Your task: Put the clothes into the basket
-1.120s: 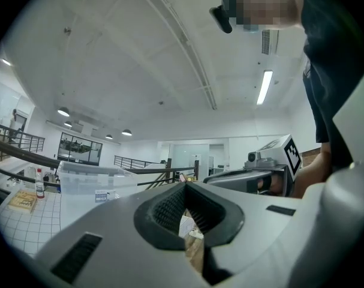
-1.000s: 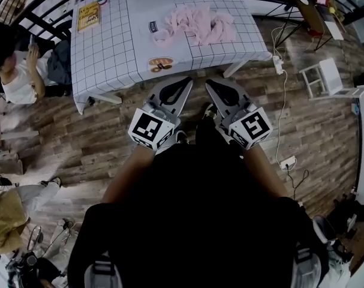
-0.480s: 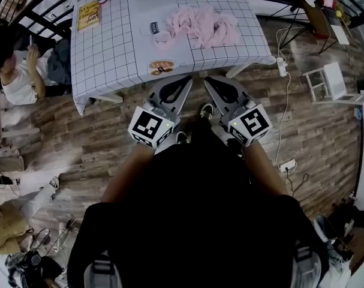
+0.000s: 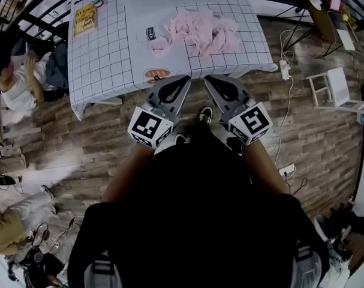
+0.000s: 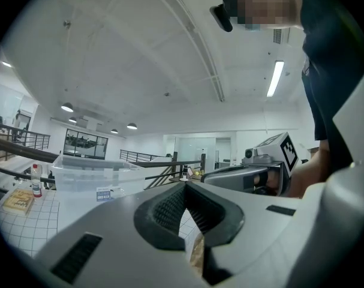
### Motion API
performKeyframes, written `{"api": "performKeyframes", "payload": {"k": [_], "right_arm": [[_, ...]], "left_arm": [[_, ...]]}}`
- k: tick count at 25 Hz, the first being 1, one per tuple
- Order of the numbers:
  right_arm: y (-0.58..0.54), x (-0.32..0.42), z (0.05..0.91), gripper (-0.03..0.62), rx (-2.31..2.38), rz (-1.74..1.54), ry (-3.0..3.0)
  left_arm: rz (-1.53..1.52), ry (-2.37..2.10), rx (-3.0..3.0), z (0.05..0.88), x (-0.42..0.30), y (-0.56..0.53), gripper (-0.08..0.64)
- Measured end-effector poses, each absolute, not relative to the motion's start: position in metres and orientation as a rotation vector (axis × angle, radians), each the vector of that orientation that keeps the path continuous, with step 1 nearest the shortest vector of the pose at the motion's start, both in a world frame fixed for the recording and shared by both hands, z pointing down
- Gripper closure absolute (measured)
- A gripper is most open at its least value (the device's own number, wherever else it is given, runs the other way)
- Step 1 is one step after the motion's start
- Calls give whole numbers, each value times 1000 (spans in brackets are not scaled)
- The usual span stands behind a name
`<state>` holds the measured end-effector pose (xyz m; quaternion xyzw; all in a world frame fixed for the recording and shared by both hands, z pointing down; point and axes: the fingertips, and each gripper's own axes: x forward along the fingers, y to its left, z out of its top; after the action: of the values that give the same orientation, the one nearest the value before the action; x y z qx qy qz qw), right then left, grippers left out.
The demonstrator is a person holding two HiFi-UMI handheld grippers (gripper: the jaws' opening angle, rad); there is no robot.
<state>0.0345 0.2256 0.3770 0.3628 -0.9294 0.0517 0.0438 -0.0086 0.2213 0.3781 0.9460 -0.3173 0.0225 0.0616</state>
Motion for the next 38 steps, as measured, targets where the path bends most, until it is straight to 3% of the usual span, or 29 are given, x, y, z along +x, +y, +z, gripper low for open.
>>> {"api": "performKeyframes", "payload": {"k": [20, 38], "right_arm": [[109, 96, 386, 574, 1016, 184, -2861], [47, 114, 422, 574, 931, 241, -2795]], "left_arm": [[102, -1010, 2820, 384, 55, 106, 558], [127, -1089, 2773, 403, 68, 44, 558]]}}
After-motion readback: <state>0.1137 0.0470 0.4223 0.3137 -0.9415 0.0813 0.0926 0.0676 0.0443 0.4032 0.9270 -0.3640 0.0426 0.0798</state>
